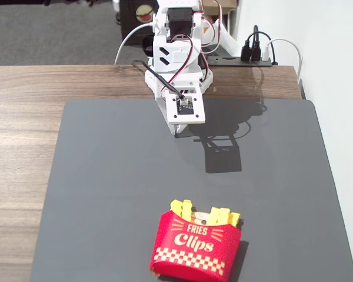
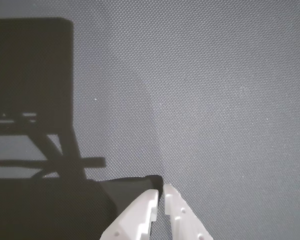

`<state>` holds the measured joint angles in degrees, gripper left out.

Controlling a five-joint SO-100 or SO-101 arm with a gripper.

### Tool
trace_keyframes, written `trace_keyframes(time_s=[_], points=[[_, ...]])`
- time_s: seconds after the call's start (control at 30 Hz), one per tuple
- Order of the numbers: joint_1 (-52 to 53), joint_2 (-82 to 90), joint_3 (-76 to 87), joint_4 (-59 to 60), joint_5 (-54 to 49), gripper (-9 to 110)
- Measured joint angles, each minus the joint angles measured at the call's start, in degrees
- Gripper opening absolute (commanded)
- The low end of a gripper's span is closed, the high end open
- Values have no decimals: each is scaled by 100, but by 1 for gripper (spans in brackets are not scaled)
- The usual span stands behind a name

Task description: Grab a fry

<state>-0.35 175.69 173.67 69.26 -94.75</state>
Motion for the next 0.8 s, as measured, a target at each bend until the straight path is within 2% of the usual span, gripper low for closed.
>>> trace_keyframes(time_s=[0.47,0.8], points=[[246,114,-18,44,-264,0],[132,-1143,-1503,791,202,1]])
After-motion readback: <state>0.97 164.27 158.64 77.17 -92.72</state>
